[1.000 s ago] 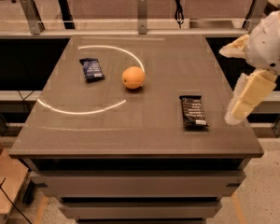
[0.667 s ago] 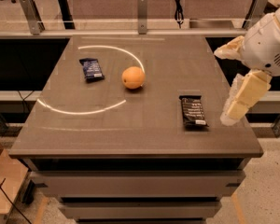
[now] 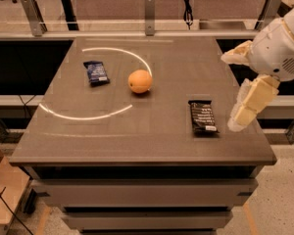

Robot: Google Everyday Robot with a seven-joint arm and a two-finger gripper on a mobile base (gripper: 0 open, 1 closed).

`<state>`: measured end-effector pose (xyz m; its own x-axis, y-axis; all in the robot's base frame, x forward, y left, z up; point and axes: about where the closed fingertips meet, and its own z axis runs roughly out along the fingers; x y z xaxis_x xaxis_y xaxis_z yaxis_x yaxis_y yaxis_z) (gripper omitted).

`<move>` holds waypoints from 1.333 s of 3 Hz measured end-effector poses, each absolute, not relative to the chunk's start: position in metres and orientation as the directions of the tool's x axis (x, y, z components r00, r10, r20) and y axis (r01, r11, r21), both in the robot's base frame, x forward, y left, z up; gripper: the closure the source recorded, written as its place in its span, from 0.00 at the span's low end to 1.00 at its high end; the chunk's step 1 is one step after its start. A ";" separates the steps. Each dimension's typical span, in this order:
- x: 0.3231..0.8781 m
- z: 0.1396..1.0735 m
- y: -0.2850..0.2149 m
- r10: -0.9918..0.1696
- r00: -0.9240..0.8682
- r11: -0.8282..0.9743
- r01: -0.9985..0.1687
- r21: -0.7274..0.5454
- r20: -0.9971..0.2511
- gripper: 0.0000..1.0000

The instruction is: Pick rxbar chocolate

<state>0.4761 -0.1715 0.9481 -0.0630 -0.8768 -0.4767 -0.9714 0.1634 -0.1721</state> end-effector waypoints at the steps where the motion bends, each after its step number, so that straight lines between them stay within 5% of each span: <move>1: 0.488 0.927 -0.161 -0.838 -0.042 0.143 -0.979 -0.144 -0.544 0.00; 4: 0.512 0.850 -0.150 -0.783 -0.106 0.199 -0.976 -0.085 -0.613 0.00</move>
Offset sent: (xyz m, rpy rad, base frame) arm 0.0315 0.0273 -0.0791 0.1885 0.0433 0.0434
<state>0.5119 -0.1497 0.8501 -0.1058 -0.7827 -0.6133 -0.9764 0.1985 -0.0849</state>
